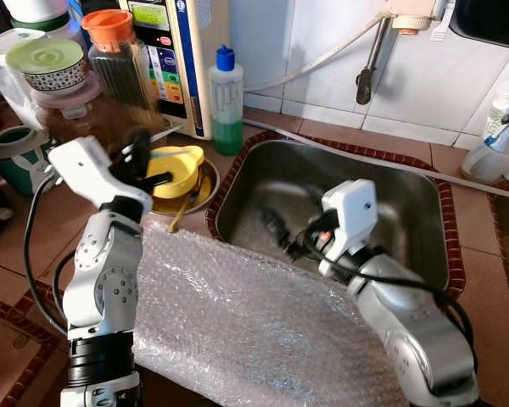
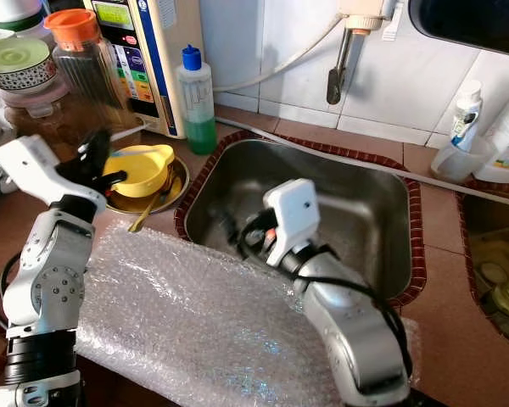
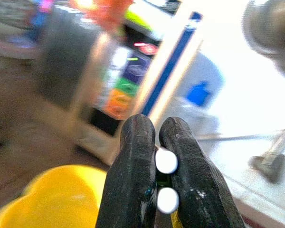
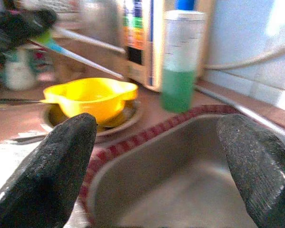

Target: Kitchen organization

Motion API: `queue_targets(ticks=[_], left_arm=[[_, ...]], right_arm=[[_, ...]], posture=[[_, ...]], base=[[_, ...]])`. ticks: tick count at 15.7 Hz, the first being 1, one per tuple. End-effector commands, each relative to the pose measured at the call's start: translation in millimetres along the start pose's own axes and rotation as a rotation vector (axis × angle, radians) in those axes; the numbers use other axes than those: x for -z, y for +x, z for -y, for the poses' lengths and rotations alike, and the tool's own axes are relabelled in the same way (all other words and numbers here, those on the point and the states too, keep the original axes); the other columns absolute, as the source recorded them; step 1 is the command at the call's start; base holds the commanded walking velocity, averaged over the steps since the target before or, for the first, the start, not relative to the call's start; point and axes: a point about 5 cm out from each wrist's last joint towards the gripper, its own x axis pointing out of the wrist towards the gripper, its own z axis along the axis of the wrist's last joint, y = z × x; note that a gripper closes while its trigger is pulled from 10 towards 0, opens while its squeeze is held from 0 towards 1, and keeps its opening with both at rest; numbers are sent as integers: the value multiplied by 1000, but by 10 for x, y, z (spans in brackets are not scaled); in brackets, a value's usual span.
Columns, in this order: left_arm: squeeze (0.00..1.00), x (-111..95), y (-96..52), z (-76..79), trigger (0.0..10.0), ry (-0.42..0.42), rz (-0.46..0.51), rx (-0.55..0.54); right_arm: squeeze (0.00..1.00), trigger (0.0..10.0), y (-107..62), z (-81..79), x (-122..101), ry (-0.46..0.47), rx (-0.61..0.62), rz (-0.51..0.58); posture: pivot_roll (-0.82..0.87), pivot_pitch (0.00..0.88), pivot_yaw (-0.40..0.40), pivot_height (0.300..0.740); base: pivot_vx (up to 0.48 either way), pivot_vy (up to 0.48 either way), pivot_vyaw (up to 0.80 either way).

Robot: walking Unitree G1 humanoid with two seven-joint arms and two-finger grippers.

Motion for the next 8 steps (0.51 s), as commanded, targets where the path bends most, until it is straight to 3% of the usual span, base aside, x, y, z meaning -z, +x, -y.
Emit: queue_targets(ticks=[1, 3, 5, 7, 8], left_arm=[[0, -60, 32, 94, 0, -9, 5, 68], [0, -264, 131, 261, 0, -81, 43, 184], [0, -277, 154, 376, 0, -119, 0, 293], [0, -195, 132, 462, 0, -156, -68, 373], [0, -120, 108, 597, 0, -214, -124, 434]], right_arm=[[0, 10000, -7, 65, -5, -22, 31, 4], [0, 10000, -15, 134, -7, -36, 52, 4], [0, 10000, -5, 177, -1, -82, 64, 5], [0, 10000, 8, 225, -1, -232, 50, 5], [0, 10000, 9, 324, 36, -316, 57, -6]], posture=[[-2, 83, 9, 740], [-1, 86, 9, 740], [-2, 87, 11, 740], [-4, 88, 14, 740], [-4, 89, 12, 740]], base=[[0, 0, 0], [0, 0, 0], [0, 0, 0], [0, 0, 0], [0, 0, 0]])
